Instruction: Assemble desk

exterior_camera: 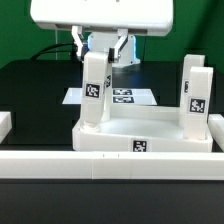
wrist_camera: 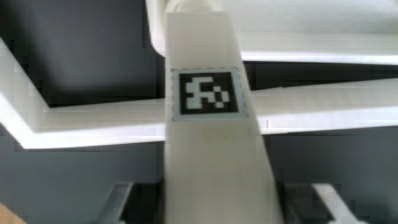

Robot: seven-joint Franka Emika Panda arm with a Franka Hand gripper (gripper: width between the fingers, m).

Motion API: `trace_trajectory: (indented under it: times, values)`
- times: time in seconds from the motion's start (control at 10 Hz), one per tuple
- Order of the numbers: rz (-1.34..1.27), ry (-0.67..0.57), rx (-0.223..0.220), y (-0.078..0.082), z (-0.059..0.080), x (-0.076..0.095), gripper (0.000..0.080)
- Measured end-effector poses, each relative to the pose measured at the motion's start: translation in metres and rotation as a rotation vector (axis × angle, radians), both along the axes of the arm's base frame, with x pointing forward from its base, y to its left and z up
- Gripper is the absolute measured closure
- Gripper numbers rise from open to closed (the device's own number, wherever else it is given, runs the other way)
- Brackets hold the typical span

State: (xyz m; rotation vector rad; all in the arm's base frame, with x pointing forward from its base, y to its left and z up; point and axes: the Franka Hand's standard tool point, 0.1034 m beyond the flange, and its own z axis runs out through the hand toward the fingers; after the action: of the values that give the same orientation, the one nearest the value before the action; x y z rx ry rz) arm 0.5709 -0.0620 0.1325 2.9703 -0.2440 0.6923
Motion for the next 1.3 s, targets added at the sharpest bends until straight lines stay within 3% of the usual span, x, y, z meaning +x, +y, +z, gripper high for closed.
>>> trace_trajectory:
  times: [0.7, 0.8, 0.9, 1.0, 1.1, 1.3]
  values:
    - [0.007, -0.084, -0.062, -0.0002, -0.0007, 0.0017, 0.0508]
    - [0.008, -0.083, -0.062, -0.0002, -0.0010, 0.0015, 0.0435]
    - [0.008, -0.083, -0.062, -0.0001, -0.0011, 0.0015, 0.0251]
    - [0.008, -0.083, -0.062, -0.0002, -0.0011, 0.0015, 0.0251]
    - [0.009, -0.082, -0.063, -0.0006, -0.0009, 0.0015, 0.0170]
    - [0.004, -0.073, -0.054, -0.0046, 0.0029, 0.0028, 0.0154]
